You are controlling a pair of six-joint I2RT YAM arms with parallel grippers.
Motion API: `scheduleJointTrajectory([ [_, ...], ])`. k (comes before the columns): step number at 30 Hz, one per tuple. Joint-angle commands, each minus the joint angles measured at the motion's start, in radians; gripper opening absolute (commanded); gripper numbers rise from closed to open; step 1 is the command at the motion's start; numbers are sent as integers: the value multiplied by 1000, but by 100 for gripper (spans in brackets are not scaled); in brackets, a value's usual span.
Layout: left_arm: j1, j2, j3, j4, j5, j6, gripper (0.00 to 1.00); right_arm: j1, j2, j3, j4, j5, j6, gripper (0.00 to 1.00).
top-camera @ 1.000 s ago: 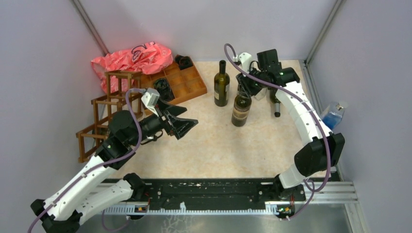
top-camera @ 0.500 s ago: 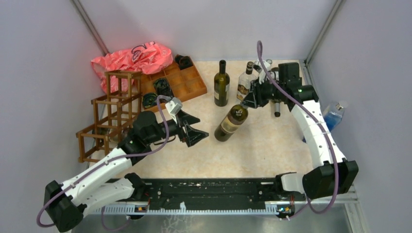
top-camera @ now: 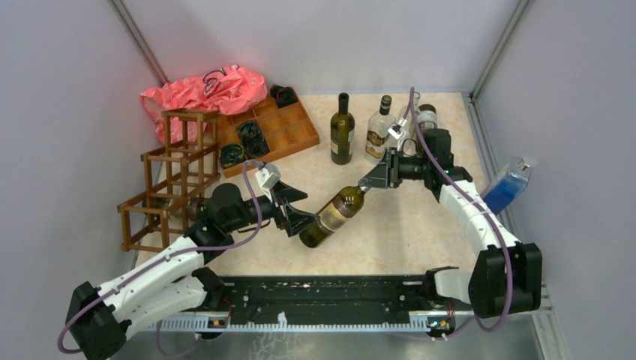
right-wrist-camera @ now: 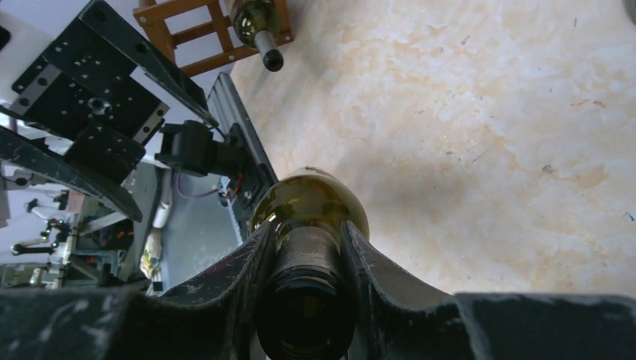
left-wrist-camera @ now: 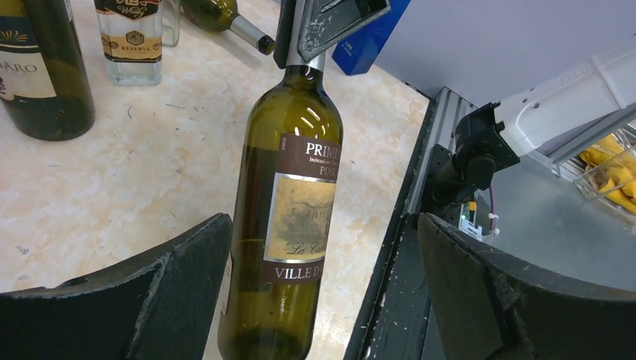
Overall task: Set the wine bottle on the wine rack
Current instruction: Pick up the wine bottle from the center of the board.
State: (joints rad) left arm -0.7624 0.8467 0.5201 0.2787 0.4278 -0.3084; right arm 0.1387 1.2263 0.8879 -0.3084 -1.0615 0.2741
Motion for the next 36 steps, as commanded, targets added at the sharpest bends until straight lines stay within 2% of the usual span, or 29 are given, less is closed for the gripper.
scheduleJointTrajectory([
  [1, -7, -3, -25, 71, -17, 2, 99, -17, -71, -47, 291, -132, 205, 0],
  [12, -33, 79, 16, 14, -49, 5, 99, -25, -77, -194, 506, -127, 348, 0],
  [19, -72, 132, 73, -67, -86, 40, 99, -27, -69, -228, 550, -121, 365, 0],
  [29, -156, 247, 170, -184, -213, 118, 99, -29, -47, -233, 568, -120, 371, 0],
  [36, -184, 307, 212, -224, -151, 200, 99, -28, -50, -236, 572, -119, 375, 0],
])
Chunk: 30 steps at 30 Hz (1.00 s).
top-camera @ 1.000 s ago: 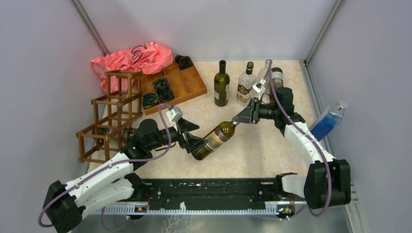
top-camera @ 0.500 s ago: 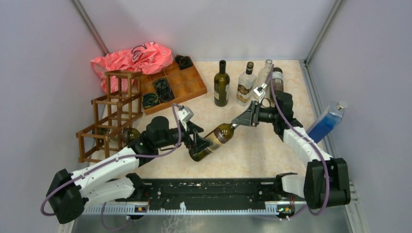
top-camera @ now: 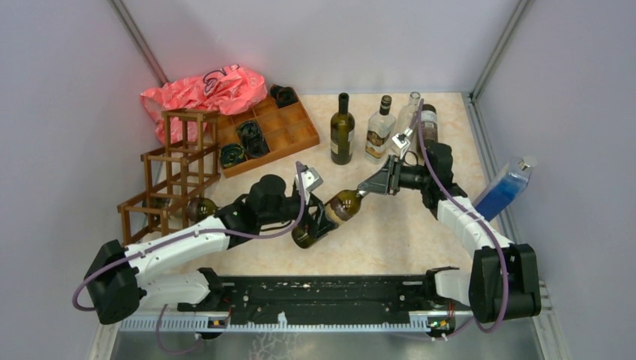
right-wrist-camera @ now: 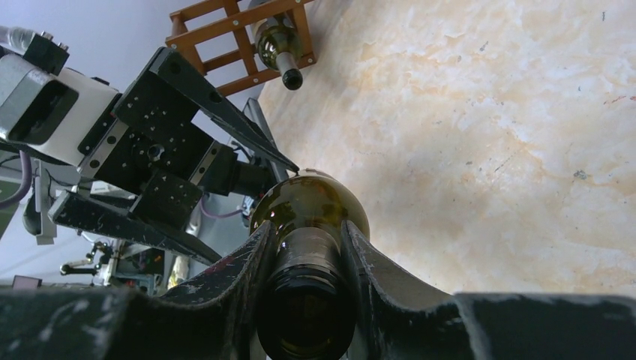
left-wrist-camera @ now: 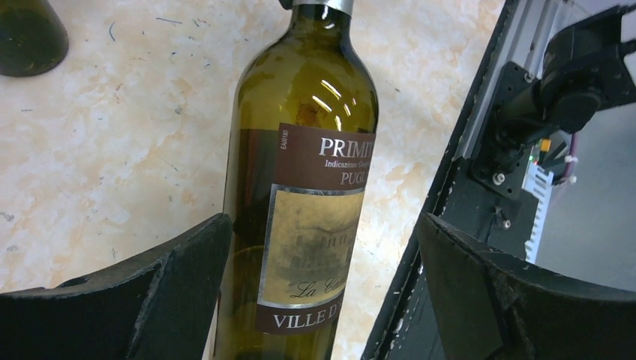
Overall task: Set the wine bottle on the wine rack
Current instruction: Pick up the wine bottle from the center of the board.
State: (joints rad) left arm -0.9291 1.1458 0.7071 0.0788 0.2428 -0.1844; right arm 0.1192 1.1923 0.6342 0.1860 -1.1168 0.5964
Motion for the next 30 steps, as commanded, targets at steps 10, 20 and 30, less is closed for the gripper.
scheduleJointTrajectory([
  [10, -17, 43, -38, -31, 30, 290, 99, -10, -17, 15, 94, -69, 63, 0],
  [20, -17, 145, -44, -25, 64, 291, 98, -10, -16, 11, 103, -68, 70, 0],
  [30, -17, 138, -97, 64, 100, 300, 98, -9, -10, 8, 116, -71, 75, 0],
])
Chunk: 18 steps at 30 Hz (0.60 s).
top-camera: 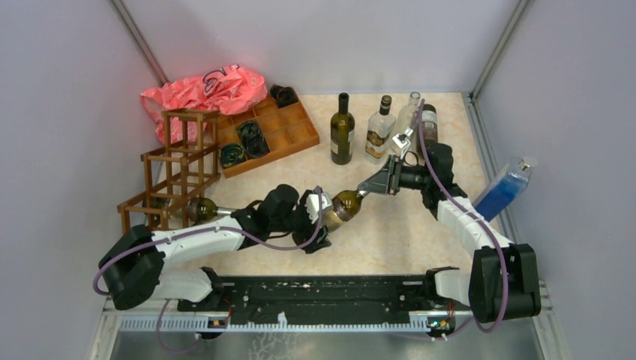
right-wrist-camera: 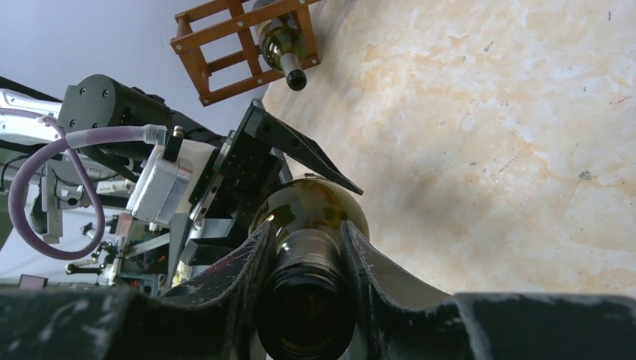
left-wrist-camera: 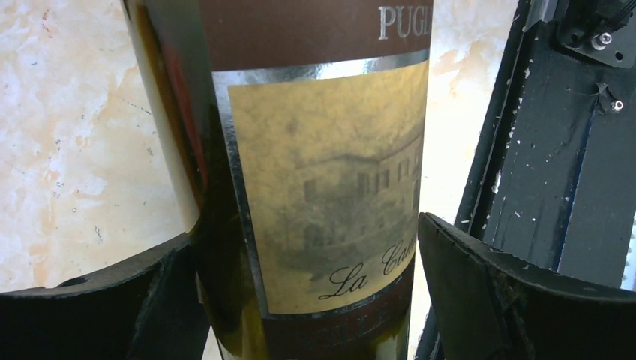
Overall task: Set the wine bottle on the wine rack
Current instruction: Pick up the wine bottle from the center of the board.
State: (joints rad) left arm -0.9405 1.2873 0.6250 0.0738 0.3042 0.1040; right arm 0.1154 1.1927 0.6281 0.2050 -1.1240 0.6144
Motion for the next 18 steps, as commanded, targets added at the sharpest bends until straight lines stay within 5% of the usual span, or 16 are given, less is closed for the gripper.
scheduleJointTrajectory([
  [1, -6, 0, -19, 75, 40, 11, 98, -6, -11, 15, 98, -65, 59, 0],
  [8, -5, 38, -11, 106, 43, 0, 93, -6, -10, 13, 102, -66, 62, 0],
  [14, -5, 83, 53, 36, 20, 10, 70, -6, -7, 13, 103, -66, 64, 0],
  [16, -5, 88, 66, 17, 20, 19, 51, -5, -4, 13, 103, -65, 64, 0],
  [18, -4, 84, 74, 6, 8, 26, 8, -6, -3, 12, 102, -64, 65, 0],
])
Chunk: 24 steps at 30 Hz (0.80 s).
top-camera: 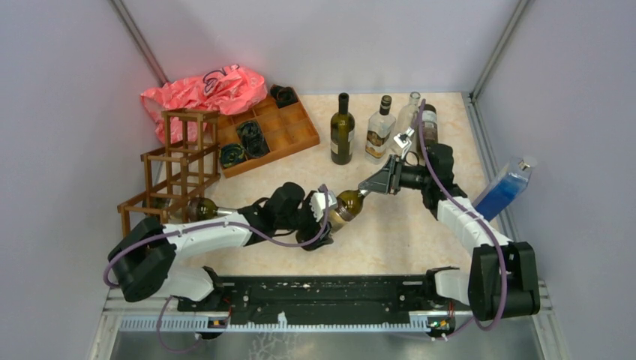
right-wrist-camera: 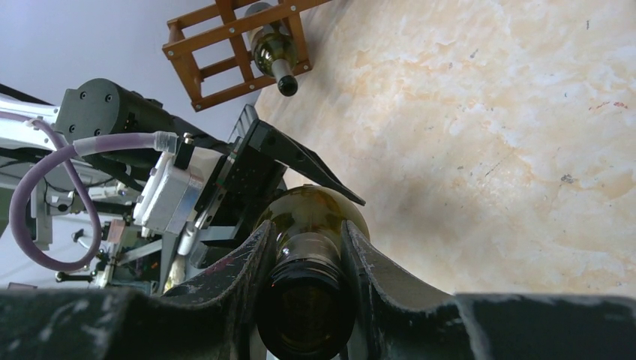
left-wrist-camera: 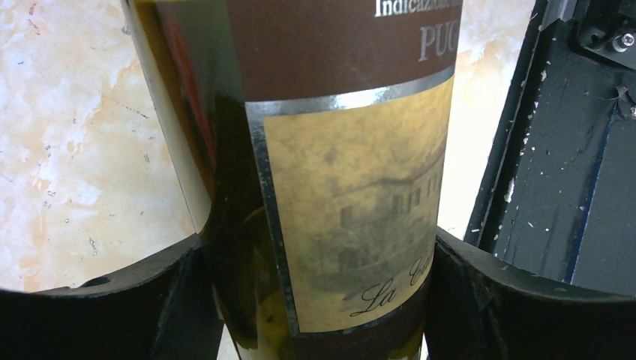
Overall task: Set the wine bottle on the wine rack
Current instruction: Pick up the wine bottle from the center of the board.
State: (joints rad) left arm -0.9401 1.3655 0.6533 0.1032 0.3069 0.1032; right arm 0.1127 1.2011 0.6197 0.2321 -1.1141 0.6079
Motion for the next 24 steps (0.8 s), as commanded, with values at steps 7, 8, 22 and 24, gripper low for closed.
scheduleJointTrajectory([
  [7, -5, -41, 37, -26, -11, 98, 0, -2, -11, 18, 52, -60, 54, 0],
  [8, -5, -41, 43, -37, -9, 108, 0, -3, -12, 17, 49, -60, 49, 2],
  [22, 23, 29, 151, -198, 30, 242, 0, -1, -34, 38, -65, -54, -76, 52],
  [24, 29, 28, 163, -228, 20, 266, 0, -2, -33, 69, -151, -52, -162, 65],
])
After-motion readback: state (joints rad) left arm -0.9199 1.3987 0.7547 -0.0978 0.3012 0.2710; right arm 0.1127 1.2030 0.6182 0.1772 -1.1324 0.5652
